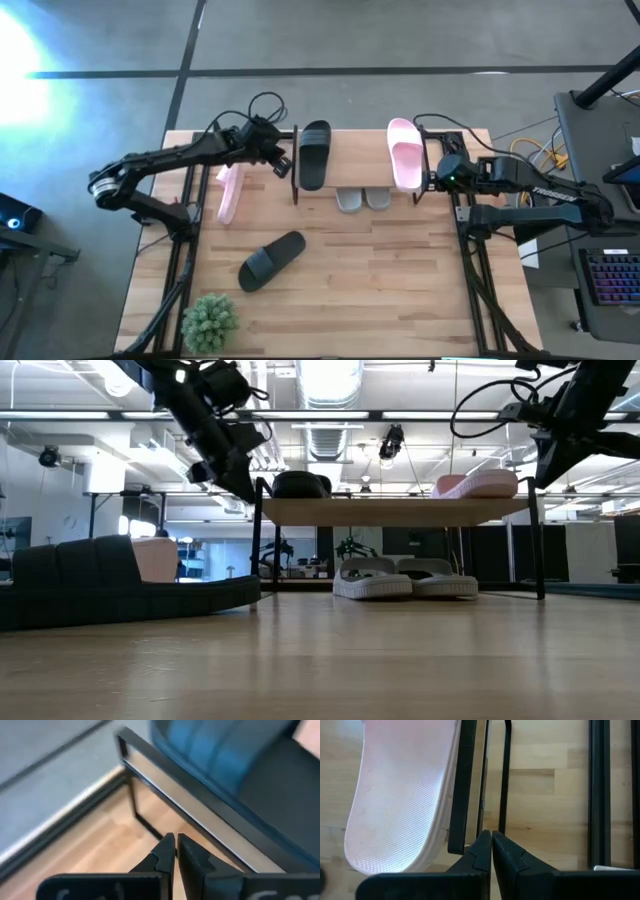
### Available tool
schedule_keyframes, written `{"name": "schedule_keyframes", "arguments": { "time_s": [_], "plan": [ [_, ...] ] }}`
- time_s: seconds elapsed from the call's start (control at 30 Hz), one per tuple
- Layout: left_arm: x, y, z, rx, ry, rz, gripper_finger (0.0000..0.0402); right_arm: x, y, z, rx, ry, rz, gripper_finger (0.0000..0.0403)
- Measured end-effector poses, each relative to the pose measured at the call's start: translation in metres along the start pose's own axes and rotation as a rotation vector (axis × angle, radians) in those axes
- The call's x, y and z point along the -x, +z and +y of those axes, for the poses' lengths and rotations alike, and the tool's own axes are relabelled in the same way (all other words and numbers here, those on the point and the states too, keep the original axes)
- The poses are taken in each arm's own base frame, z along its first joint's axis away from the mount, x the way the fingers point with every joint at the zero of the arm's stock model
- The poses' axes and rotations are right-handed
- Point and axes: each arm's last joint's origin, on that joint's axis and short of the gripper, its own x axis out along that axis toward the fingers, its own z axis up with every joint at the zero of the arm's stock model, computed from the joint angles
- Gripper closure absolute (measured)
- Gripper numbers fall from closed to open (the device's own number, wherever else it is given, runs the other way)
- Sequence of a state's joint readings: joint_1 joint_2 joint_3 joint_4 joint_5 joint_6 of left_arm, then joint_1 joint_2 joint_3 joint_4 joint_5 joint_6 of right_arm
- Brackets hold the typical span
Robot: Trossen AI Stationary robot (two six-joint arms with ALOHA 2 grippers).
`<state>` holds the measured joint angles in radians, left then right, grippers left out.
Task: Pick and place slides into the shelf
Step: Adjust the shelf
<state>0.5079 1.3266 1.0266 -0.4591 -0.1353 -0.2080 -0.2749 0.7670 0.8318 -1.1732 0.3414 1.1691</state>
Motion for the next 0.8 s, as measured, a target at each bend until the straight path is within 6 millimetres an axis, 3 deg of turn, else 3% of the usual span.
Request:
{"name": "schedule_keyframes", "arguments": {
  "time_s": [0.33, 0.8],
  "plan": [
    [-0.007, -0.006, -0.007, 0.023, -0.22, 0.056, 0.0395, 0.0, 0.0, 0.0, 0.003, -0.001, 0.0, 0.0394],
    [-0.004, -0.007, -0.016, 0.007, -0.317, 0.075, 0.0395, 0.0, 0.0, 0.0, 0.016, -0.001, 0.001, 0.0394]
  ]
}}
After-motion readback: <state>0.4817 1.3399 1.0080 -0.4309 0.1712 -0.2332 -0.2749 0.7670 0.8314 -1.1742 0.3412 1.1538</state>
